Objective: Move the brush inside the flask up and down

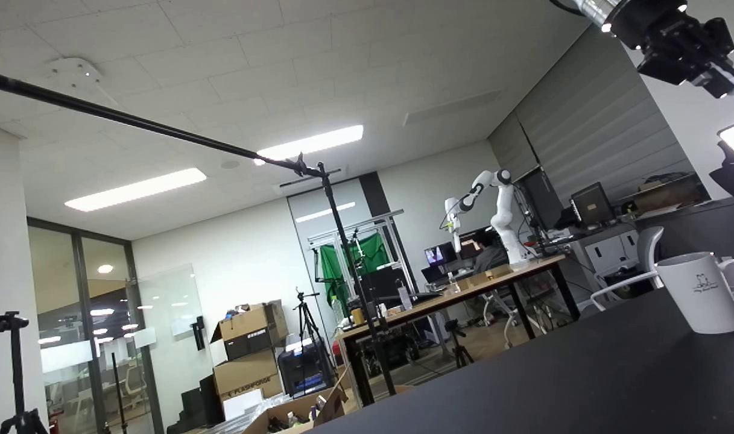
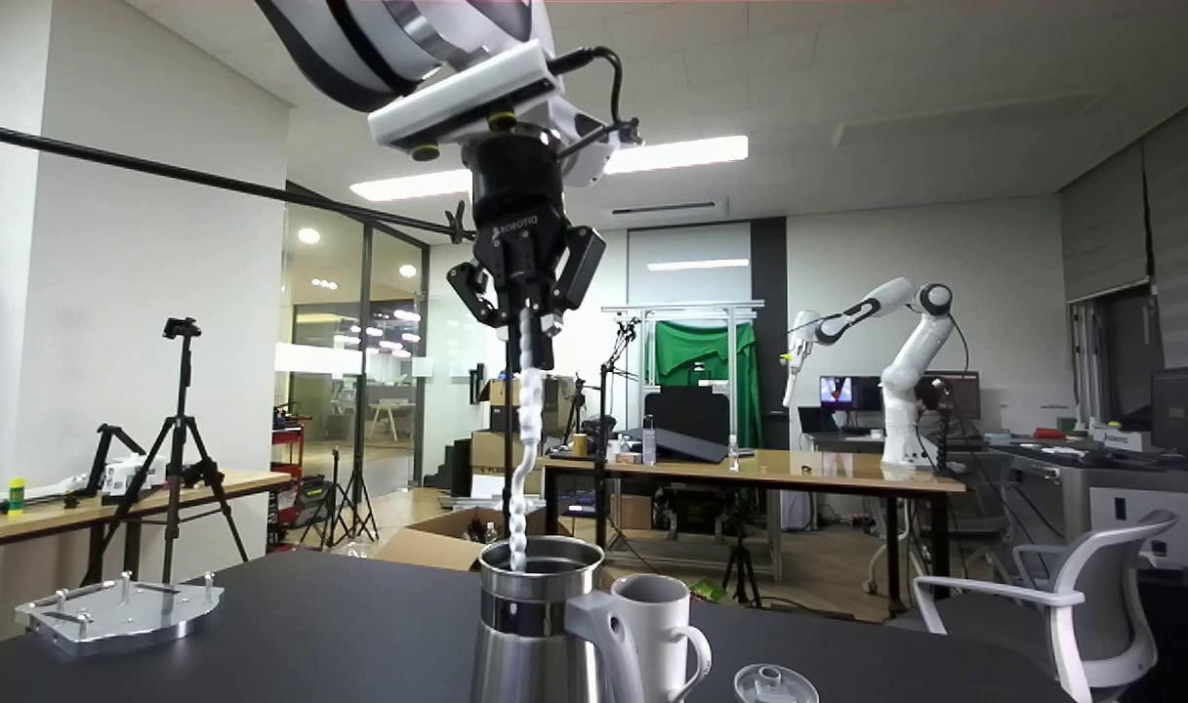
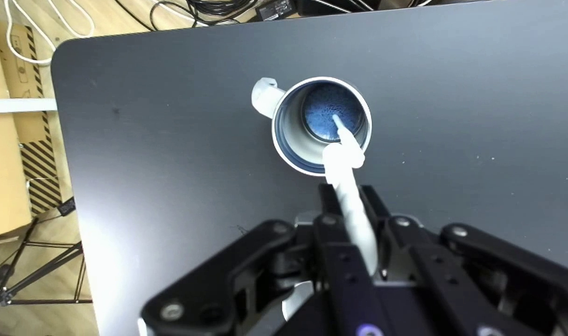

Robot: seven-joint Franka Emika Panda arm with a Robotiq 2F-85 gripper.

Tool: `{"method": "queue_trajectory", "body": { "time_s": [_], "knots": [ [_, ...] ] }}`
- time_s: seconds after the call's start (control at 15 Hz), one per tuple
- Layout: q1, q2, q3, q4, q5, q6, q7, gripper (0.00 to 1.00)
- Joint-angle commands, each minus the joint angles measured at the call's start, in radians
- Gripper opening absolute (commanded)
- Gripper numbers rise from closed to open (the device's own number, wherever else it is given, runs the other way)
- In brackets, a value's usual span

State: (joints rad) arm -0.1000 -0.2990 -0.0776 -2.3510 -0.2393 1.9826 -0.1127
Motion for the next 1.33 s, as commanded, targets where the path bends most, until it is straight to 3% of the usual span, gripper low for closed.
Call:
{"method": "queue_trajectory", "body": {
  "time_s": [0.0,0.4,1.0,1.27],
  "knots": [
    [-0.012,0.035,-0.010,-0.036,-0.010,0.067,0.052,0.04],
    [-0.028,0.200,-0.015,-0.021,-0.018,0.181,0.104,0.04],
    [-0.005,0.018,0.018,-0.002,-0.042,0.009,0.092,0.04],
    [-0.003,-0.031,0.028,-0.006,-0.043,-0.015,0.093,0.04]
  ]
}}
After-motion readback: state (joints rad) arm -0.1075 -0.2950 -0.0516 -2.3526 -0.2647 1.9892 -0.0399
